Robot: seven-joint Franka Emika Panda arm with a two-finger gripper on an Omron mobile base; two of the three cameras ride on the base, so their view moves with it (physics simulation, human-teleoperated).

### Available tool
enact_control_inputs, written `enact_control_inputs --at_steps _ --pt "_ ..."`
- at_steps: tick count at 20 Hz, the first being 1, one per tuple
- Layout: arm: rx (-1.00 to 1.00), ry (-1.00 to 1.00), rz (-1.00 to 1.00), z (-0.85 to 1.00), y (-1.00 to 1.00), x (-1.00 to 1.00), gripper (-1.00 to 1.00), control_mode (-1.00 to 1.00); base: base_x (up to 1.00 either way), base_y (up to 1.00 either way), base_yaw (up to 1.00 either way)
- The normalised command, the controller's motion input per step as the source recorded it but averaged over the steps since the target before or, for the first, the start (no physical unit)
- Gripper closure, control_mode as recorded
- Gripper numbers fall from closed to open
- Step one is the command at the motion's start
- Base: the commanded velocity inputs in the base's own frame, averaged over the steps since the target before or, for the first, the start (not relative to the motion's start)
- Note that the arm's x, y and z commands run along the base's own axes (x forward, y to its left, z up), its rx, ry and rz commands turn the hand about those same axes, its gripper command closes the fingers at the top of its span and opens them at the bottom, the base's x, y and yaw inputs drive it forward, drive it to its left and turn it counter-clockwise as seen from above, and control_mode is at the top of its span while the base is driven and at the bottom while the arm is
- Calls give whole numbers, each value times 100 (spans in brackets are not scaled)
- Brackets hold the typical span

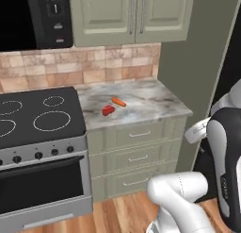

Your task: Open the fridge, remove the kiwi, carrot, and steak, and place them on any counter.

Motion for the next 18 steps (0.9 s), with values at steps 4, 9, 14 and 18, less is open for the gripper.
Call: enact_control_inputs --at_steps 4,9,14,18 --pt "0 0 0 0 0 0 -100 100 -74 -97 0" --pt "0 0 0 0 0 0 -100 100 -99 -99 0" --pt "0 0 0 0 0 0 -100 100 -70 -97 0" --pt "0 0 0 0 0 0 -100 100 18 -96 0"
